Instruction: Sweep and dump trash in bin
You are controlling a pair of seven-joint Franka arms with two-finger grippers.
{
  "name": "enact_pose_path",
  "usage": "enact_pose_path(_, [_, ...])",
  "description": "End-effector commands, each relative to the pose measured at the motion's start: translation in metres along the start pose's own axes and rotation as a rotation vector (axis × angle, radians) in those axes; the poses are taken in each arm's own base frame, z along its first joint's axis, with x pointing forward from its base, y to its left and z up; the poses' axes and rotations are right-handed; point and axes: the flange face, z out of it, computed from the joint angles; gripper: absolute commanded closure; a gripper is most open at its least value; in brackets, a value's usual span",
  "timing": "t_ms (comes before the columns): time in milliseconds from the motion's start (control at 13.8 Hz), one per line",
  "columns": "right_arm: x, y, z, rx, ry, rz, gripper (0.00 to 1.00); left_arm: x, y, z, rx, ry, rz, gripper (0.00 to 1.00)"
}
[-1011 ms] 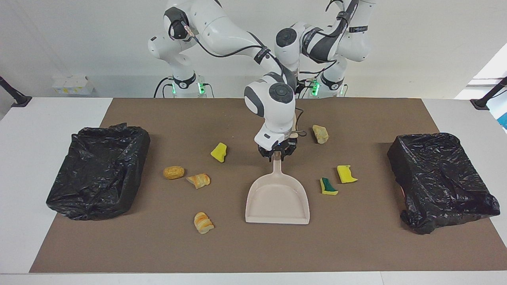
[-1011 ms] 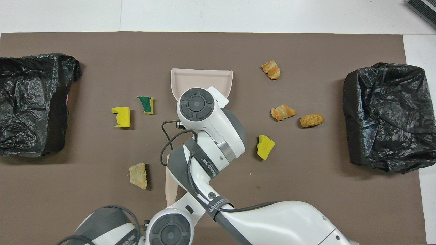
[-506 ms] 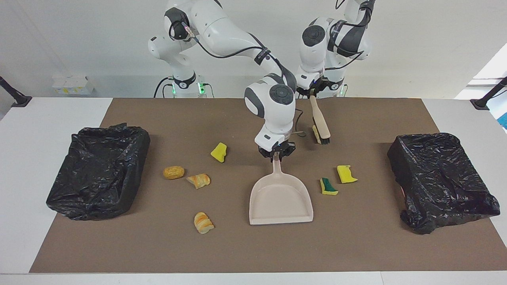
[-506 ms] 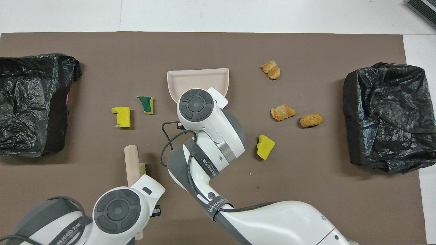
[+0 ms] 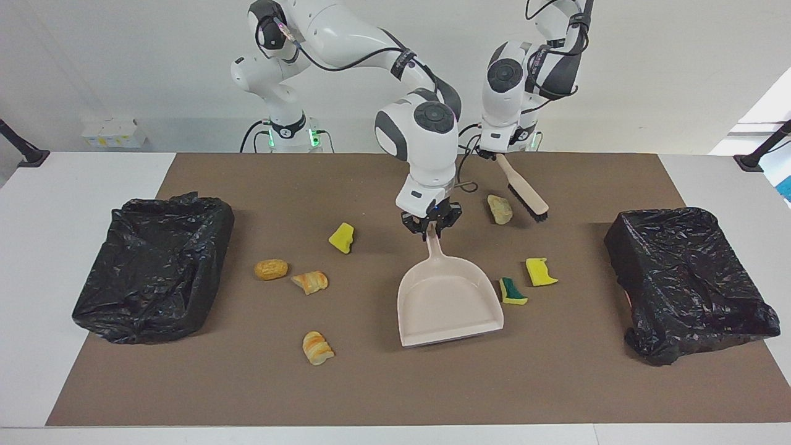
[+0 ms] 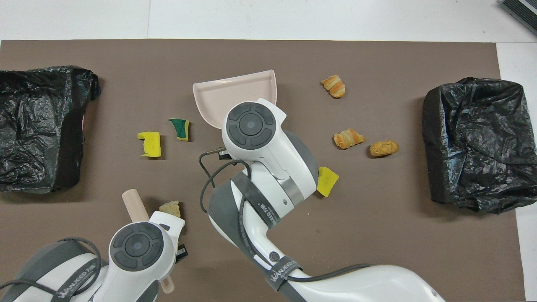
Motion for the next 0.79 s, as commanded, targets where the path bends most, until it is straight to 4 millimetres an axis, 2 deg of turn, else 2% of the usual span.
enact_pose_path(0, [-0.007,0.032,-0.027,0.007,-0.025,-0.139,1.00,0.010,0.008,0.014,-0.026,-0.025,-0.190,1.00])
enact_pose_path(72, [-0.008,0.047,-0.029,0.007,-0.061,-0.182,1.00,0.022,0.010,0.016,-0.055,-0.046,-0.229,1.00])
enact_pose_path(289, [-0.017,0.079,-0.028,0.039,-0.154,-0.373,1.00,0.033,0.033,0.031,-0.128,-0.123,-0.313,1.00])
enact_pose_path(433, [-0.021,0.102,-0.022,0.050,-0.190,-0.484,1.00,0.040,0.044,0.024,-0.184,-0.165,-0.367,1.00])
enact_pose_path(722, [-0.022,0.126,-0.019,0.058,-0.233,-0.725,1.00,0.087,0.052,0.006,-0.231,-0.188,-0.446,1.00])
